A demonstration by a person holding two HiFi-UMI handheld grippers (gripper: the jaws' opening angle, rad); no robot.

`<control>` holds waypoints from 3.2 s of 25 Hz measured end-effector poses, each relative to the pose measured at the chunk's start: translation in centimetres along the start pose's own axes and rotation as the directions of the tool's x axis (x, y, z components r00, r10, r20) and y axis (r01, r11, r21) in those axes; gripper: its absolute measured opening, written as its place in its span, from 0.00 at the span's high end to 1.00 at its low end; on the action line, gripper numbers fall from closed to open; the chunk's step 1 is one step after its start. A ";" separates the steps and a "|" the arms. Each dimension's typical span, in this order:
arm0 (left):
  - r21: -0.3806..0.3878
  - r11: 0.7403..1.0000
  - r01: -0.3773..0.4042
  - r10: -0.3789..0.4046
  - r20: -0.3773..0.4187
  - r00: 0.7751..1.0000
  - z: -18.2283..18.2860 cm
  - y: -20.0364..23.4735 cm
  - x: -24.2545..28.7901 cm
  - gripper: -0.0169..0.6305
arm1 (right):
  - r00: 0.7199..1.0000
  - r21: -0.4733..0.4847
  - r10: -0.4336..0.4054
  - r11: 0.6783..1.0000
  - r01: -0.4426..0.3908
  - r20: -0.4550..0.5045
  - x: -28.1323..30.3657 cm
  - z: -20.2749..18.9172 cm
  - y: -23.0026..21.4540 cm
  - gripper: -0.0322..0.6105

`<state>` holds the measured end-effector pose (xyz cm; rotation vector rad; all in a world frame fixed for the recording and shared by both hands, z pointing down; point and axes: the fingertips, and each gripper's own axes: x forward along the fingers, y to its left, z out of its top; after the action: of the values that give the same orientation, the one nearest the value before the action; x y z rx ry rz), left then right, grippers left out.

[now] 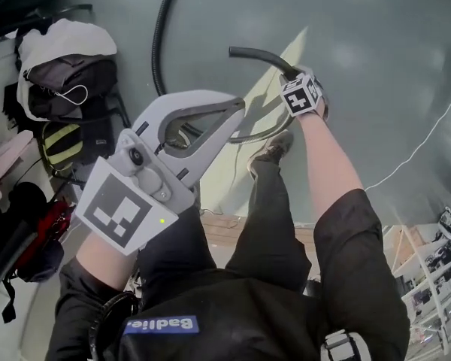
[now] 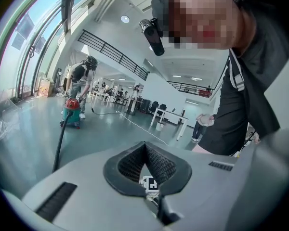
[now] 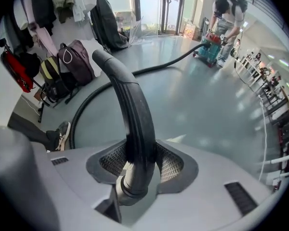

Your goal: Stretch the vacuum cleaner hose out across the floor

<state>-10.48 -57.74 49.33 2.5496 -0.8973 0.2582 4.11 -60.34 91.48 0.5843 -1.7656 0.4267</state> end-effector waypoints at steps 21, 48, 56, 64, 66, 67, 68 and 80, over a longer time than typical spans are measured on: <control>-0.056 0.992 -0.113 0.120 0.152 0.981 24.5 -23.8 -11.6 0.98 | 0.963 -0.015 0.057 0.998 -0.055 0.262 -44.2 0.5 8.8 0.68; 0.041 0.965 -0.257 0.240 0.246 0.939 14.5 -35.5 -41.3 0.98 | 0.915 0.237 -0.075 0.971 -0.024 0.397 -55.2 -4.3 29.6 0.68; -0.005 0.924 -0.383 0.372 0.251 0.894 12.1 -45.8 -39.3 0.98 | 0.900 0.182 0.010 0.978 -0.099 0.435 -56.7 -13.0 30.3 0.68; 0.008 0.901 -0.433 0.417 0.254 0.873 11.0 -51.0 -41.2 0.98 | 0.887 0.223 0.018 0.965 -0.136 0.462 -57.7 -17.5 31.9 0.68; 0.000 0.904 -0.428 0.414 0.259 0.873 10.3 -51.1 -42.0 0.98 | 0.881 0.224 0.013 0.965 -0.135 0.474 -58.0 -17.4 32.8 0.68; -0.007 0.906 -0.423 0.410 0.260 0.874 9.9 -51.1 -42.3 0.98 | 0.879 0.223 0.012 0.966 -0.134 0.476 -58.0 -17.4 33.4 0.68; -0.015 0.909 -0.416 0.405 0.261 0.876 9.5 -51.1 -42.5 0.98 | 0.879 0.224 0.010 0.965 -0.133 0.476 -57.9 -17.5 34.1 0.68; 0.118 0.975 -0.191 0.155 0.260 0.953 -1.8 -51.8 -49.6 0.98 | 0.866 0.354 -0.140 0.934 -0.045 0.481 -53.9 -19.5 45.2 0.68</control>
<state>-16.14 6.90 18.71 2.6771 -1.2418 0.0529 3.90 -3.81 45.28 1.0731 -2.1788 0.6058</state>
